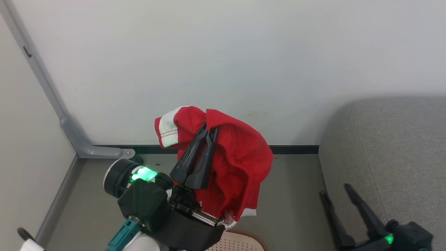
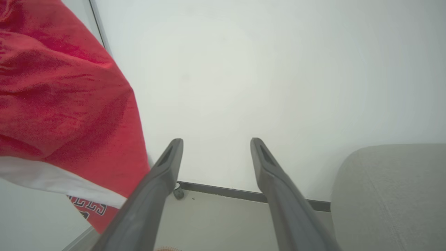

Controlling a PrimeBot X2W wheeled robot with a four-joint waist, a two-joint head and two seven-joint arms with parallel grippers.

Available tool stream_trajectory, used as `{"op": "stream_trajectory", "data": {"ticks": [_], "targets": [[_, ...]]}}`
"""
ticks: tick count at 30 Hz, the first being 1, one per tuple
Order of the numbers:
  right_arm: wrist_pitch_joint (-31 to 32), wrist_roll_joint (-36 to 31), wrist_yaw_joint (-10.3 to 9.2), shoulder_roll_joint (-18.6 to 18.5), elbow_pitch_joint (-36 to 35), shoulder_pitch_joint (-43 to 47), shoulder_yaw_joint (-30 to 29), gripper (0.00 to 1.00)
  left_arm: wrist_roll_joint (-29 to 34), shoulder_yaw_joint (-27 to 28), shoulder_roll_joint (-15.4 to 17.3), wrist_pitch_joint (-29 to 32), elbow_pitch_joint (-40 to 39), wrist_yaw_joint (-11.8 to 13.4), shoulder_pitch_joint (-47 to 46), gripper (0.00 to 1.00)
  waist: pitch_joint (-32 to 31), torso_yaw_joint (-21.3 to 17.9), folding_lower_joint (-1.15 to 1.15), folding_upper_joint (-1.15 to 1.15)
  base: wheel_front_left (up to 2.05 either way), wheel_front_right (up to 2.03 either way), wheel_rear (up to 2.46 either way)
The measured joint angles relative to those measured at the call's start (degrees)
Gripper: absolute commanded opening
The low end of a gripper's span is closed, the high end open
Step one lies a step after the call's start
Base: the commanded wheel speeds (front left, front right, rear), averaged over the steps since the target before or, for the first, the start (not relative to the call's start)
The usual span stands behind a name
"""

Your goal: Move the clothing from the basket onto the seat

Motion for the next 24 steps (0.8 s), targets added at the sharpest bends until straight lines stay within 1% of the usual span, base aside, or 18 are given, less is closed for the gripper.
{"op": "stream_trajectory", "data": {"ticks": [1,4,7,15,24], "targets": [[-0.24,0.18,-0.88,-0.65,-0.13,0.79,-1.31,1.00,0.01,-0.10,-0.02,0.22,0.01,0.00,0.12,0.00,-0.01,-0.12,0.00,0.00,0.00,0.00,0.00],[-0.27,0.87,-2.69,-2.01,-0.26,2.94,-4.72,1.00,0.01,-0.04,0.01,0.22,-0.07,0.02,0.13,0.00,0.00,-0.38,0.00,0.00,0.00,0.00,0.00],[-0.34,1.71,-3.38,-2.45,-0.81,4.29,-7.26,1.00,0.09,0.05,0.12,0.23,-0.60,0.45,0.41,0.00,0.09,-0.66,0.00,0.00,0.00,0.00,0.00],[-0.76,1.94,-4.39,-2.86,-1.49,8.16,-11.84,1.00,0.10,0.07,0.18,0.75,-0.63,0.46,1.19,0.00,0.13,-1.16,0.00,0.00,0.00,0.00,0.00],[-0.76,1.93,-4.85,-2.50,-2.47,11.11,-13.77,1.00,0.10,0.20,0.27,0.80,-0.83,0.46,1.26,0.00,0.16,-1.52,0.00,0.00,0.00,0.00,0.00]]}}
